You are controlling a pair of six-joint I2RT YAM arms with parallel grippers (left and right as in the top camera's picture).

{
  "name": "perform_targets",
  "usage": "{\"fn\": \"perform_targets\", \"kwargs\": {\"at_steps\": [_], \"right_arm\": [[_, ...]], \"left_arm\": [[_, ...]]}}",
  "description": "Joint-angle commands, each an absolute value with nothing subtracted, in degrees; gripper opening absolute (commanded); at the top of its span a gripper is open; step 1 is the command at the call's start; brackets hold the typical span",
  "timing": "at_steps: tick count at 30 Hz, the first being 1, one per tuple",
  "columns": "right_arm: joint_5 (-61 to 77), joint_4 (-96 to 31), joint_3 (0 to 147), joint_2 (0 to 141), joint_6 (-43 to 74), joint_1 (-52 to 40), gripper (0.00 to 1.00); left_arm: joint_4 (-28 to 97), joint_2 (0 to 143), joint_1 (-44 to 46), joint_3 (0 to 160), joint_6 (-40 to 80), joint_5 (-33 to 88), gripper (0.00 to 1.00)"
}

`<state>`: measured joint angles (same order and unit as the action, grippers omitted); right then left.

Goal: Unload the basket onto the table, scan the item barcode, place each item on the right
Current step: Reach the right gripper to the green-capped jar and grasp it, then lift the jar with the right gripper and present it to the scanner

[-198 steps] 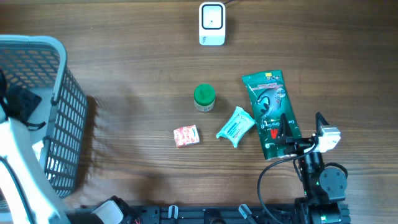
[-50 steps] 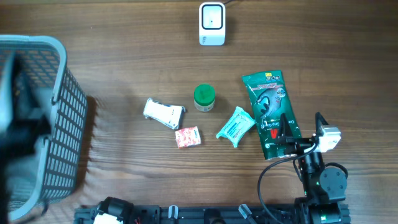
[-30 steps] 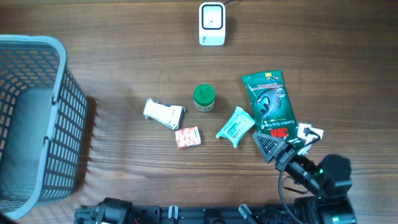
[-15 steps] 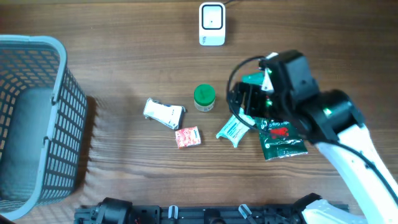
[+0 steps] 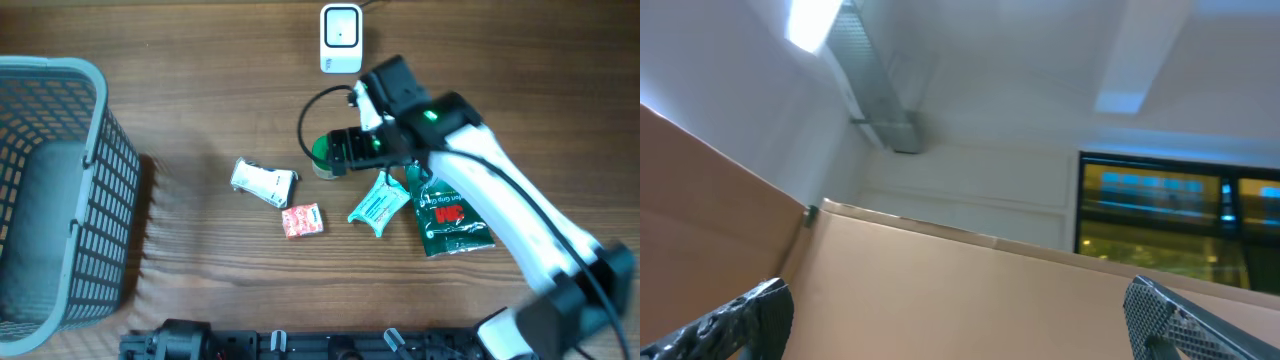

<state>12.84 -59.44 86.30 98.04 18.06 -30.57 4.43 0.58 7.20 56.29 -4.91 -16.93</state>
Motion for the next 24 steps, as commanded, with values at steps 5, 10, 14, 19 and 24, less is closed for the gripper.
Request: {"fn": "perform_targets", "kwargs": {"at_steps": [5, 10, 14, 19, 24], "right_arm": [[9.91, -65.93, 101.58, 113.34, 16.93, -31.09, 1.0], [7.38, -64.29, 101.58, 117.1, 20.27, -34.02, 1.0], [0.97, -62.43, 101.58, 120.79, 24.16, -35.57, 1.0], [1.52, -57.58, 101.58, 124.29, 25.67, -35.55, 1.0], [4.54, -57.84, 101.58, 128.68, 27.18, -35.55, 0.97]], "left_arm": [[4.29, 0.4, -4.05, 56.18, -4.29, -17.37, 1.0], [4.47, 0.4, -5.17, 56.18, -0.99, -17.37, 1.0], [4.49, 0.4, -5.17, 56.18, -0.99, -17.37, 1.0], [4.69, 0.4, -5.17, 56.18, -0.99, -17.34, 1.0], [4.71, 0.4, -5.17, 56.07, -0.99, -17.34, 1.0]]}}
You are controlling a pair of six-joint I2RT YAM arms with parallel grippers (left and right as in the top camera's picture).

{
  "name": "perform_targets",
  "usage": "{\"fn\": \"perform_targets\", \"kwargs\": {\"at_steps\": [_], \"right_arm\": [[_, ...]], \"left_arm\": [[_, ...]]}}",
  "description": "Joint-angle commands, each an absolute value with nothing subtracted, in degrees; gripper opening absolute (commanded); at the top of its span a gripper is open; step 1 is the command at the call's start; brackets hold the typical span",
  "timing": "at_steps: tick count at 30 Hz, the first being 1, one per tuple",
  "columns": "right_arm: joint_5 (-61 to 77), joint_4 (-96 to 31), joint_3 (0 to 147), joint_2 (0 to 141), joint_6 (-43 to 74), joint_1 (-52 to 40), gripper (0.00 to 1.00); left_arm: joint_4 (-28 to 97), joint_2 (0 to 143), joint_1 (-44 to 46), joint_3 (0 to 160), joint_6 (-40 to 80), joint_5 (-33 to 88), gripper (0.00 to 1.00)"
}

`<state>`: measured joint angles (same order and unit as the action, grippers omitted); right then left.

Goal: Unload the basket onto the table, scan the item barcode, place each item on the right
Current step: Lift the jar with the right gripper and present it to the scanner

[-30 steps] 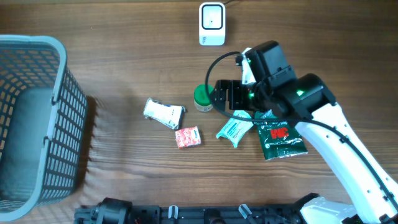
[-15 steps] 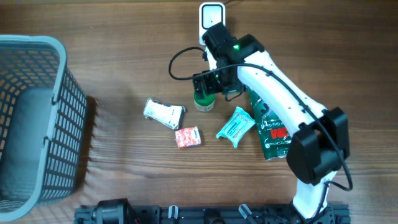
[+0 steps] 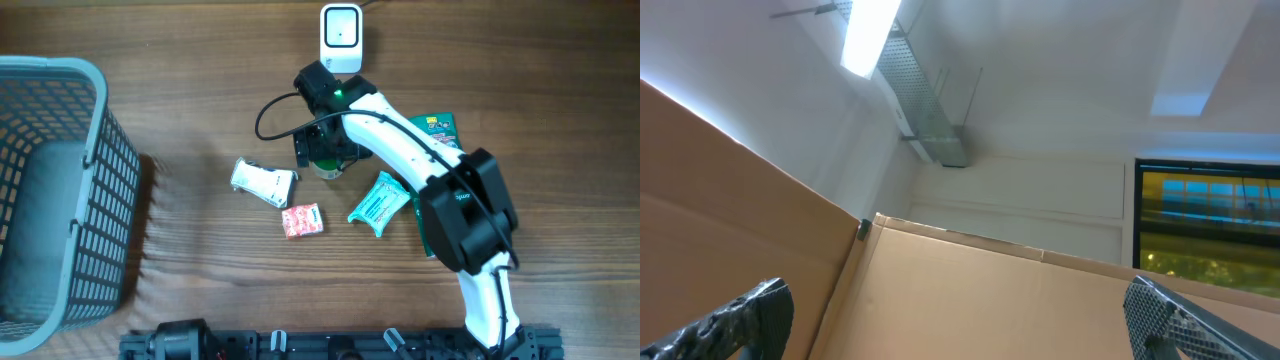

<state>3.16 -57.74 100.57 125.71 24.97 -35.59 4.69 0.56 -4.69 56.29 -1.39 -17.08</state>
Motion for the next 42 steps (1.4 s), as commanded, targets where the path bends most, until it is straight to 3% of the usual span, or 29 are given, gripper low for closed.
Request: {"fn": "perform_targets", "kwargs": {"at_steps": [1, 7, 11, 22, 25, 35, 39, 42], "right_arm": [[4.51, -57.87, 101.58, 129.03, 27.18, -35.55, 0.95], [5.17, -59.24, 101.6, 131.04, 27.18, -35.55, 0.75], [5.15, -61.98, 104.73, 131.04, 27.05, -35.4, 0.69], [13.5, -92.2, 125.38, 130.19, 34.0, -31.64, 0.66], [26.52, -92.2, 125.36, 129.25, 33.21, -30.0, 0.66], [35.99, -92.2, 123.33, 123.44, 34.85, -29.93, 0.66], [34.57, -92.2, 117.84, 117.69, 33.39, -29.93, 0.67], [23.29, -92.16, 116.4, 116.22, 33.69, -29.93, 0.67]], "left_arm": [[4.71, 0.4, -5.17, 56.07, -0.99, -17.34, 1.0], [4.71, 0.4, -5.17, 56.07, -0.99, -17.34, 1.0], [4.71, 0.4, -5.17, 56.01, -0.99, -17.37, 1.0], [4.21, 0.4, -5.17, 55.33, -1.02, -17.39, 1.0], [4.19, 0.4, -5.17, 55.33, -1.04, -17.39, 1.0], [4.16, 0.4, -5.17, 55.33, -1.06, -17.41, 1.0], [4.01, 0.4, -5.17, 55.33, -1.04, -17.41, 1.0], [4.01, 0.4, -5.17, 55.33, -1.04, -17.41, 1.0]]}}
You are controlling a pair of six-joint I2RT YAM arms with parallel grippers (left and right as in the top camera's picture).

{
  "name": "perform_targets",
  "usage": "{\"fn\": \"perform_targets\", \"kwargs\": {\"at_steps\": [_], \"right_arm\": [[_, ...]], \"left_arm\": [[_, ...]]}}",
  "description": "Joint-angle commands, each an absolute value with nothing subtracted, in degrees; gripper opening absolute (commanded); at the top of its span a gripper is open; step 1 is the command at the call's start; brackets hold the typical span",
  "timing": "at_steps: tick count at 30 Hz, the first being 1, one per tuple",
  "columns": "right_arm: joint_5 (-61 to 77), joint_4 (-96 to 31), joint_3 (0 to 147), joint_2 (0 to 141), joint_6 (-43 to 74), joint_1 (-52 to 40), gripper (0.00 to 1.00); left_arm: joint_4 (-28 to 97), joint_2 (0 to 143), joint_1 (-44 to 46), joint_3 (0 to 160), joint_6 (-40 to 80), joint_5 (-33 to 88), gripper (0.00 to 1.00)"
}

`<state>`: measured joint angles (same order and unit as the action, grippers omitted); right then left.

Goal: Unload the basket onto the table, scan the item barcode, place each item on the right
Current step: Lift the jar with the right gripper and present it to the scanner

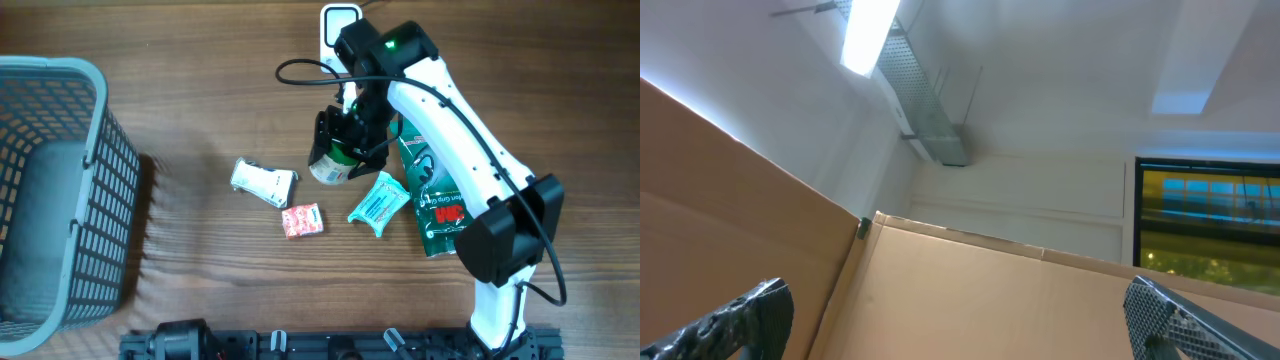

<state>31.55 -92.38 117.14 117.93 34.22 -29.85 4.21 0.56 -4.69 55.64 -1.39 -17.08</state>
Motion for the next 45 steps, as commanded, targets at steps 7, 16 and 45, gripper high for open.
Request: {"fn": "perform_targets", "kwargs": {"at_steps": [7, 16, 45], "right_arm": [[-2.57, -71.24, 116.4, 116.25, 34.46, -29.78, 0.67], [-18.7, -28.25, 114.78, 123.2, 20.78, -26.68, 0.66], [-18.17, 5.45, 114.8, 143.57, 14.79, -23.7, 0.63]], "left_arm": [[3.18, 0.4, -5.17, 55.33, -1.04, -17.41, 1.0], [3.81, 0.4, -5.15, 55.33, -1.06, -17.45, 1.0], [18.26, 0.43, -5.15, 37.39, -20.78, 20.23, 1.0]]}}
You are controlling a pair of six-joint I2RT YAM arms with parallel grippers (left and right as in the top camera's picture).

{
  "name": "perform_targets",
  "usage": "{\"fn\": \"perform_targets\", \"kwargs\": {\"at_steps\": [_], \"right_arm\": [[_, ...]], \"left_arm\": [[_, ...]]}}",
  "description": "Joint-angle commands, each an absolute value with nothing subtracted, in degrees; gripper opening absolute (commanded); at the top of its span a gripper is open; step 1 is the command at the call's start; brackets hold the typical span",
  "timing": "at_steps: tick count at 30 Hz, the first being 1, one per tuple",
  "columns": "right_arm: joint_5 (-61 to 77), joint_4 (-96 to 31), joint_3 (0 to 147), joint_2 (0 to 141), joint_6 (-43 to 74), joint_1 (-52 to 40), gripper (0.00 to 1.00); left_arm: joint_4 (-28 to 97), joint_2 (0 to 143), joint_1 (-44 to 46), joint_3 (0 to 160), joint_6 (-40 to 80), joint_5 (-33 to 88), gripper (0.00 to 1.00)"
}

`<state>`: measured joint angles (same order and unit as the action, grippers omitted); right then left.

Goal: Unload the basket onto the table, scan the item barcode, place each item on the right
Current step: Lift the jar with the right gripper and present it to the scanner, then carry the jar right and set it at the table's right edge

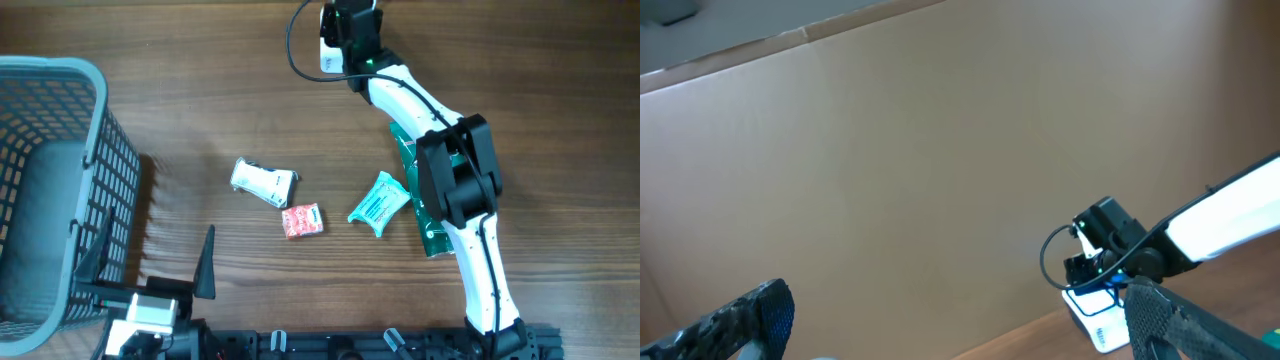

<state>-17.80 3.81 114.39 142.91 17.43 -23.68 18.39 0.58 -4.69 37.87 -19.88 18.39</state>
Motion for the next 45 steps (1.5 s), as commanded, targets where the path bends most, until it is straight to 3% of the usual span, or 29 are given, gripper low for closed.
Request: {"fn": "perform_targets", "kwargs": {"at_steps": [1, 6, 11, 15, 18, 32, 36, 38, 45], "right_arm": [[-18.22, 5.41, 114.8, 142.96, 14.13, -23.81, 0.63], [-18.24, -11.73, 114.8, 128.79, 16.95, -19.94, 0.63], [-18.65, -35.11, 114.8, 116.97, 22.55, -4.4, 0.63], [-18.39, -44.07, 114.78, 118.08, 22.48, 10.24, 0.63], [-16.67, -47.35, 114.78, 118.72, 22.46, 16.16, 0.63], [-11.9, -67.02, 114.78, 130.87, 19.53, 34.06, 0.64], [-11.4, -67.81, 114.78, 131.02, 19.51, 37.95, 0.82], [-8.43, -67.42, 114.78, 130.93, 17.82, 39.51, 0.97], [11.55, -71.66, 125.01, 121.58, 16.67, 38.59, 1.0]], "left_arm": [[18.26, 0.43, -5.15, 37.39, -20.56, 20.16, 1.0], [18.65, 0.43, -5.15, 35.42, -19.9, 20.12, 1.0], [13.1, 0.43, -5.15, 27.66, -10.79, 19.92, 1.0], [-5.1, 0.43, -5.15, 11.79, -5.06, 19.84, 1.0], [-14.46, 0.43, -5.15, 4.08, -1.43, 16.34, 1.0], [-0.16, 0.47, -5.15, 0.34, 0.49, 12.16, 1.0], [3.27, 0.75, -5.15, 0.34, 0.49, 12.12, 1.0], [3.27, 0.78, -5.15, 0.34, 0.49, 12.12, 1.0], [3.27, 0.8, -5.15, 0.34, 0.49, 12.12, 1.0]]}}
